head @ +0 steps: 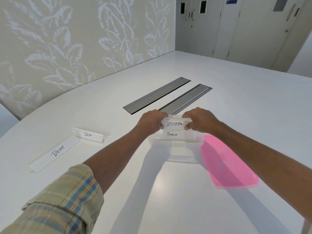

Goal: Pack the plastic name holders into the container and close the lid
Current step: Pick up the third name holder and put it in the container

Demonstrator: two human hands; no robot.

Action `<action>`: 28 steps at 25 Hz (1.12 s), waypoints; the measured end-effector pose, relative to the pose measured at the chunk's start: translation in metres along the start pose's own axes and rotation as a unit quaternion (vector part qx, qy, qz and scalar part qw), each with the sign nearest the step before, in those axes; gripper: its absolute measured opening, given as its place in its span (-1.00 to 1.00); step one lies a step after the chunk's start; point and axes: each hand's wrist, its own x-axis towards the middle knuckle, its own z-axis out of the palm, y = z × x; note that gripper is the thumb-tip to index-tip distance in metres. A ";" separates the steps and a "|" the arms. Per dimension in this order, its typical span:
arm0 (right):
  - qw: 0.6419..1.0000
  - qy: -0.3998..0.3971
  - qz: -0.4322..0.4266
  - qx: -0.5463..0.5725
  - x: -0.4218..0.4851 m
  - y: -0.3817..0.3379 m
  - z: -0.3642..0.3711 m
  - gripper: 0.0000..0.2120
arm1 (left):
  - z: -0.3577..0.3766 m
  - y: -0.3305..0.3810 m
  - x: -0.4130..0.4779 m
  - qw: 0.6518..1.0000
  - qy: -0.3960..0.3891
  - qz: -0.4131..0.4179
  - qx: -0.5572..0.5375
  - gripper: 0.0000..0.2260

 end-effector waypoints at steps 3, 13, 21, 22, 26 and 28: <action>1.000 -0.015 -0.002 -0.014 0.006 0.001 0.010 -0.55 | 0.010 0.001 0.008 0.999 -0.032 0.000 0.012 -0.58; 0.994 -0.063 0.008 -0.091 0.019 -0.002 0.047 -0.61 | 0.036 -0.003 0.023 0.994 -0.098 0.021 0.051 -0.66; 0.994 -0.061 0.000 -0.096 0.022 -0.002 0.053 -0.64 | 0.048 -0.007 0.025 0.992 -0.107 0.032 0.062 -0.69; 0.993 -0.060 -0.001 -0.097 0.022 -0.003 0.054 -0.64 | 0.047 -0.007 0.025 0.991 -0.109 0.031 0.064 -0.69; 0.995 -0.056 0.003 -0.083 0.019 -0.004 0.051 -0.59 | 0.044 -0.006 0.026 0.993 -0.104 0.025 0.056 -0.59; 0.997 -0.045 0.005 -0.062 0.018 -0.005 0.047 -0.55 | 0.038 -0.004 0.021 0.997 -0.074 0.018 0.024 -0.56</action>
